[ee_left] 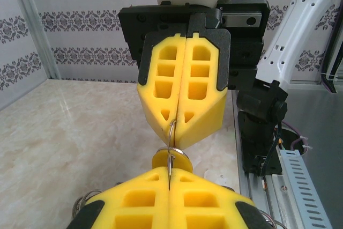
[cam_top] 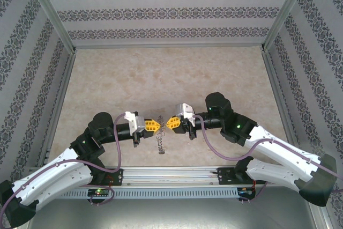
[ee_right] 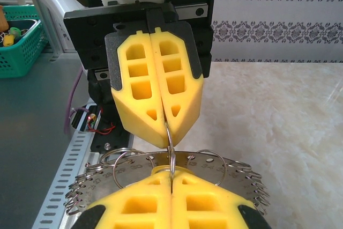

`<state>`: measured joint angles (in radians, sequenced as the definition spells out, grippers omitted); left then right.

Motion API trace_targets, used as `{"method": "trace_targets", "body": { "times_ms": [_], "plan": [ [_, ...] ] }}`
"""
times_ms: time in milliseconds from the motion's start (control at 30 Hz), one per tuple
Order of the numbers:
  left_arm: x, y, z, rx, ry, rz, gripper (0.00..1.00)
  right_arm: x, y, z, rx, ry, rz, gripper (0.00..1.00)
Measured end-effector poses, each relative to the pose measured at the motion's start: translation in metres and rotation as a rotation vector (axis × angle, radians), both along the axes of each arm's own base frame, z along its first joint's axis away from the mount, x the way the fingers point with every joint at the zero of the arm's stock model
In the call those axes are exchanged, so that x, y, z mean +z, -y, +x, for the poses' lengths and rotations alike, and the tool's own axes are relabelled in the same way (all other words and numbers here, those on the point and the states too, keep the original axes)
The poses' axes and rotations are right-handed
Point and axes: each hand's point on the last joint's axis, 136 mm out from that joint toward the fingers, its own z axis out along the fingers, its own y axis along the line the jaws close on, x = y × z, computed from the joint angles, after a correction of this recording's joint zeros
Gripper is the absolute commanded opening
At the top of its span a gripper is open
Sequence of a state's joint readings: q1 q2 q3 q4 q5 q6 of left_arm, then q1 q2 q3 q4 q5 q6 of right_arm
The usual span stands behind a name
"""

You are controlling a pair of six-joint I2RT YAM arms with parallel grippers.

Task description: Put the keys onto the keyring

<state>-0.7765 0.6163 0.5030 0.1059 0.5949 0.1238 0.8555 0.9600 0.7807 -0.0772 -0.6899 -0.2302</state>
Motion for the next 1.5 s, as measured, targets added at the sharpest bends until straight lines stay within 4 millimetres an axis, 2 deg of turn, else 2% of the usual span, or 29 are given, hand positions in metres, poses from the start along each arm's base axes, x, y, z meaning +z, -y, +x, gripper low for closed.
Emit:
{"method": "trace_targets", "body": {
  "times_ms": [1500],
  "plan": [
    [-0.0011, -0.0009, 0.0017, 0.006, -0.002, 0.002, 0.0, -0.003, -0.0034, 0.0018, 0.007, -0.012, -0.01, 0.0]
  ]
}}
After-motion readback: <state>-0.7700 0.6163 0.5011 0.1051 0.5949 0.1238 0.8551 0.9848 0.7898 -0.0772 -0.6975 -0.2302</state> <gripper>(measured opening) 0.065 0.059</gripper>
